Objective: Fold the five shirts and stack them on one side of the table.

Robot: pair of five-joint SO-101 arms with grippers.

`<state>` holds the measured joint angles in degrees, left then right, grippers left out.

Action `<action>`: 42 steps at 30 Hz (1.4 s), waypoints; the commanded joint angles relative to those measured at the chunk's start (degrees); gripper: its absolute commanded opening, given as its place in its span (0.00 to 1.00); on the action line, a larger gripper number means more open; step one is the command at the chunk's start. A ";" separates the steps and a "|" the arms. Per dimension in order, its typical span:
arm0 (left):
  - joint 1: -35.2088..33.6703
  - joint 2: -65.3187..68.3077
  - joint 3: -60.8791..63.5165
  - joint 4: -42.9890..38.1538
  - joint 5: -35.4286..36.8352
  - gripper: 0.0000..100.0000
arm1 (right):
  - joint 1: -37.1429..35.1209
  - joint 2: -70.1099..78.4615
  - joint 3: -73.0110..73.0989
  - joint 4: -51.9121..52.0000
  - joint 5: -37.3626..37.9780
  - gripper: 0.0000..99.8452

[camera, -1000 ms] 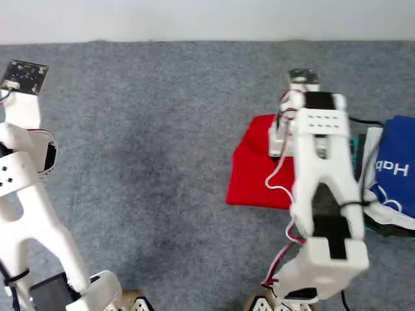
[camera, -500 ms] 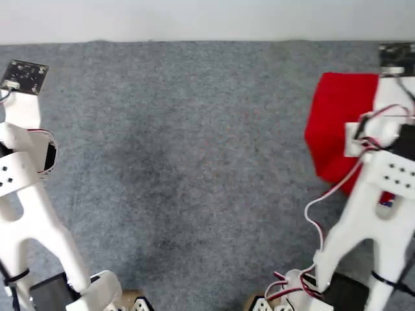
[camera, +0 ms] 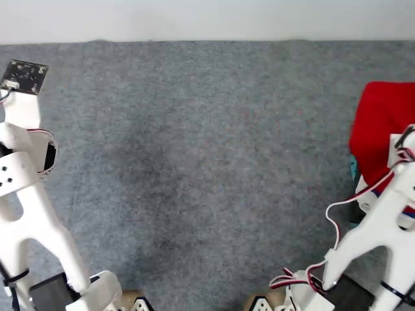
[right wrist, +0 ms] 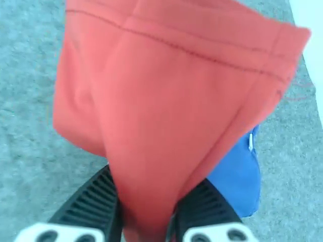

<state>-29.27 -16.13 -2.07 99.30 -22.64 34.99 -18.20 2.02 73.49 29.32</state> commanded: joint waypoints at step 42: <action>-0.26 -2.20 -0.31 1.23 -0.53 0.01 | 12.26 11.47 3.43 -30.46 -3.43 0.32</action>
<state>-29.27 -16.13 -2.07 99.30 -22.64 47.03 -5.63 10.11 42.64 27.47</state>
